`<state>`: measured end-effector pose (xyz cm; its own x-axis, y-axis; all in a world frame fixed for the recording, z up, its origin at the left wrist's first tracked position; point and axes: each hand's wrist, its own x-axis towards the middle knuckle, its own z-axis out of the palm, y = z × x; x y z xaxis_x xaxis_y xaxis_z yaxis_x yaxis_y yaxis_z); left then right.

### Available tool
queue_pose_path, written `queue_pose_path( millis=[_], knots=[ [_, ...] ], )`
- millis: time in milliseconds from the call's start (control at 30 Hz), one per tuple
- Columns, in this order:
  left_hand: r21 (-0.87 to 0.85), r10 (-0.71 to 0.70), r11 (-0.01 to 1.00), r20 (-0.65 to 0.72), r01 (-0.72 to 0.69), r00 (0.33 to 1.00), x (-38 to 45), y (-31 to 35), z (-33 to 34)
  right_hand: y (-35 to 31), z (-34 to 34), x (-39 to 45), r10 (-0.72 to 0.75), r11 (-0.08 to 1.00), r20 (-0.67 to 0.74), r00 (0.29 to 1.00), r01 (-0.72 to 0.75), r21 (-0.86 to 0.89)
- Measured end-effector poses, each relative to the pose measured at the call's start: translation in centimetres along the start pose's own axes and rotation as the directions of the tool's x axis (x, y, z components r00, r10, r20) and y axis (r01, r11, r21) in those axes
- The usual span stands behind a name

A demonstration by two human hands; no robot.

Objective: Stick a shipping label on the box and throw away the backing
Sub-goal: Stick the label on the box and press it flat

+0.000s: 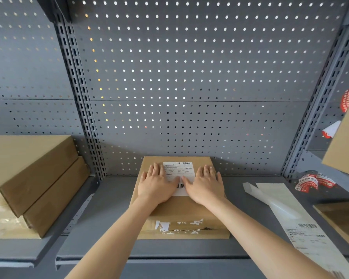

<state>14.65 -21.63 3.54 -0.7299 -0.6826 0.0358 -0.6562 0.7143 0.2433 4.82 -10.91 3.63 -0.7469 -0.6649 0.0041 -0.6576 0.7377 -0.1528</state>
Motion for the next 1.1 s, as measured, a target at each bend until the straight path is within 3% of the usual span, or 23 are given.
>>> queue_pose_path(
  millis=[833, 1100],
  knots=[
    [-0.044, 0.112, 0.993, 0.034, -0.111, 0.993, 0.3, -2.3, -0.7, 2.7, -0.5, 0.0, -0.121, 0.992, 0.04, 0.992, 0.119, 0.044],
    [-0.057, 0.047, 0.997, 0.016, -0.046, 0.999, -1.1, -2.5, -1.0, 2.3, -0.6, -0.5, -0.088, 0.994, 0.035, 0.995, 0.086, 0.059]
  ],
)
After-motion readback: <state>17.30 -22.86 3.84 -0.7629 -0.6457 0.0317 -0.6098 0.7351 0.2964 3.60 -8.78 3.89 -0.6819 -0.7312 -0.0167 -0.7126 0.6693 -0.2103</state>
